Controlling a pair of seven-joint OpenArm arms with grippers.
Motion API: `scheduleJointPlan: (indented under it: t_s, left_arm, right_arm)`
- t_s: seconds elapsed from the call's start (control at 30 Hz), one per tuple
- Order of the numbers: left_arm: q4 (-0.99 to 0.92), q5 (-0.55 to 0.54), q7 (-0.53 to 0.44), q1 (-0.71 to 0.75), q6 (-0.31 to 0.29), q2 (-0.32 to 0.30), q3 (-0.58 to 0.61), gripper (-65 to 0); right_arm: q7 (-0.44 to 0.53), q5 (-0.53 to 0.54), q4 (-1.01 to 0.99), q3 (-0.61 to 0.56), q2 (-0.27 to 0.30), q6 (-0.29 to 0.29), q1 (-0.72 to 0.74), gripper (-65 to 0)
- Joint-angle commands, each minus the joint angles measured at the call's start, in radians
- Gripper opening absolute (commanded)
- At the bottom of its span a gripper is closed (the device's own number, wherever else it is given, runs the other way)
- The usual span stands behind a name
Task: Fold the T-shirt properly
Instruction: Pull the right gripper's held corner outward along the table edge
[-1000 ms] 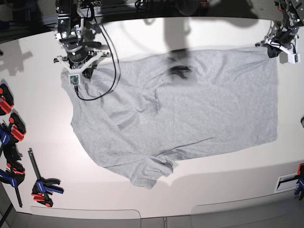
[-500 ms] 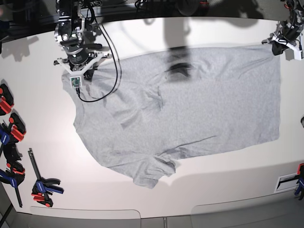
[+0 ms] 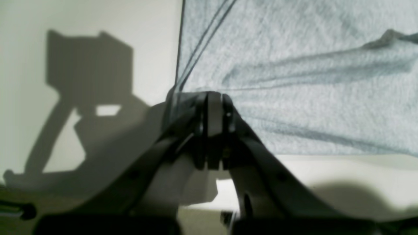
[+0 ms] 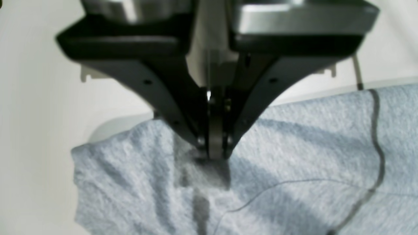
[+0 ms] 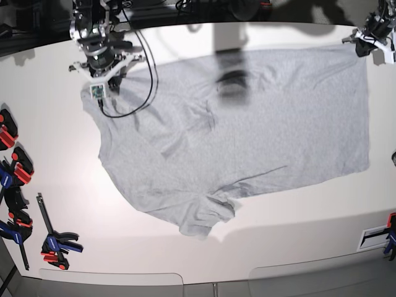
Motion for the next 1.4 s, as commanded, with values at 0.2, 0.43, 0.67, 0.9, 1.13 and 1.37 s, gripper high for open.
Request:
scheduleJointPlan:
  t_s: [0.2, 0.43, 0.67, 0.9, 1.13, 1.37]
  left_arm:
    - [0.064, 0.056, 0.055, 0.085, 0.023, -0.009, -0.002, -65.0]
    - [0.064, 0.056, 0.056, 0.087, 0.023, -0.009, -0.002, -65.0]
    - [0.064, 0.055, 0.053, 0.086, 0.023, -0.009, -0.002, -65.0]
    - [0.117, 0.051, 0.032, 0.078, 0.024, -0.008, -0.023, -65.0]
    - [0.297, 0.008, 0.032, 0.078, 0.024, -0.006, -0.132, -65.0]
    - [0.408, -0.036, 0.017, 0.078, 0.024, -0.005, -0.188, -65.0]
  right_arm:
    - [-0.096, -0.021, 0.101, 0.001, 0.006, -0.003, -0.111, -65.0]
    - [-0.104, -0.019, 0.110, 0.034, 0.005, -0.004, -0.180, -65.0]
    - [-0.087, 0.061, 0.111, 0.106, 0.005, -0.003, -0.192, -65.0]
    - [-0.077, 0.116, 0.179, 0.125, 0.005, 0.016, -0.190, -65.0]
    - [-0.076, 0.116, 0.318, 0.125, 0.005, 0.016, -0.190, -65.0]
    - [-0.051, 0.111, 0.410, 0.125, 0.005, 0.016, -0.182, -65.0]
